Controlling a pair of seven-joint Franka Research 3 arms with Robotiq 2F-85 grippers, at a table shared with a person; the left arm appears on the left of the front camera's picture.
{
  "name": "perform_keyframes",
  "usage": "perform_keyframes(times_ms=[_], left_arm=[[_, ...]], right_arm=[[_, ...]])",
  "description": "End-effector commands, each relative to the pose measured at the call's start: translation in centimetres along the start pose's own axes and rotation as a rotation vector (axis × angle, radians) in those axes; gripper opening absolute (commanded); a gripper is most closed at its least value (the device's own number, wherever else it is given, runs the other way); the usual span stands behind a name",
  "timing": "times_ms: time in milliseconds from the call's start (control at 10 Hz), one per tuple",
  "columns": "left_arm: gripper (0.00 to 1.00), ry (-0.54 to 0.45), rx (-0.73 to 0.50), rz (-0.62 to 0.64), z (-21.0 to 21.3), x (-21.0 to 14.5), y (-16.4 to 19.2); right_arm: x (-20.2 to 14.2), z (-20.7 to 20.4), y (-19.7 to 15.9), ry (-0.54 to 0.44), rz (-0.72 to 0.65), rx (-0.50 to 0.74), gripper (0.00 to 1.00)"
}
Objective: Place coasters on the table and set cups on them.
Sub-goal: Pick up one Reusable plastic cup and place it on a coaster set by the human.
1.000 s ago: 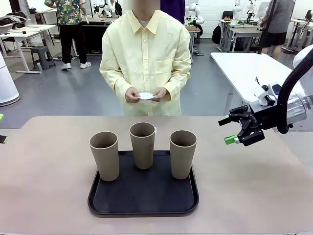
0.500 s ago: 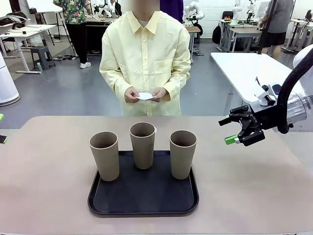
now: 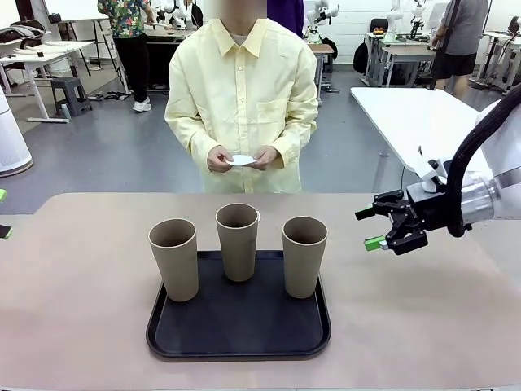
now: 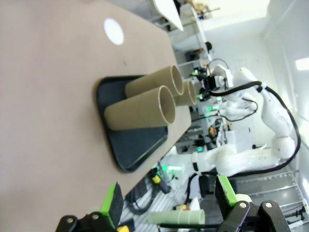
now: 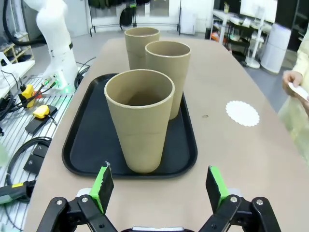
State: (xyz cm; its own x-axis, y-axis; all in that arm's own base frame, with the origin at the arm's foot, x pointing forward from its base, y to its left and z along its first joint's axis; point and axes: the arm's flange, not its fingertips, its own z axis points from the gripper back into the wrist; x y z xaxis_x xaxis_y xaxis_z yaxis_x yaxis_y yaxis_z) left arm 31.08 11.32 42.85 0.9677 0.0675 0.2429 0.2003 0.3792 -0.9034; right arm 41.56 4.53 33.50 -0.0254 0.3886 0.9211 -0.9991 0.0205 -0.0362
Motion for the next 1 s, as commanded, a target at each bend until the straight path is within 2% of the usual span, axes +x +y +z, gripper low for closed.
perform_keyframes(times_ms=[0,300,700,900], left_arm=[[1.00,0.000,-0.006,-0.014,0.2,0.1,0.0],[1.00,0.000,-0.006,-0.014,0.2,0.1,0.0],[1.00,0.000,-0.006,-0.014,0.2,0.1,0.0],[1.00,0.000,-0.006,-0.014,0.2,0.1,0.0]], right_arm=[[-1.1,-1.4,-0.4,-0.113,0.080,0.003,1.00],[-2.7,-3.2,-0.2,-0.153,0.095,0.047,1.00],[-2.6,-3.9,1.3,-0.127,0.050,0.044,1.00],[-2.9,-4.0,0.8,-0.138,0.065,0.074,1.00]])
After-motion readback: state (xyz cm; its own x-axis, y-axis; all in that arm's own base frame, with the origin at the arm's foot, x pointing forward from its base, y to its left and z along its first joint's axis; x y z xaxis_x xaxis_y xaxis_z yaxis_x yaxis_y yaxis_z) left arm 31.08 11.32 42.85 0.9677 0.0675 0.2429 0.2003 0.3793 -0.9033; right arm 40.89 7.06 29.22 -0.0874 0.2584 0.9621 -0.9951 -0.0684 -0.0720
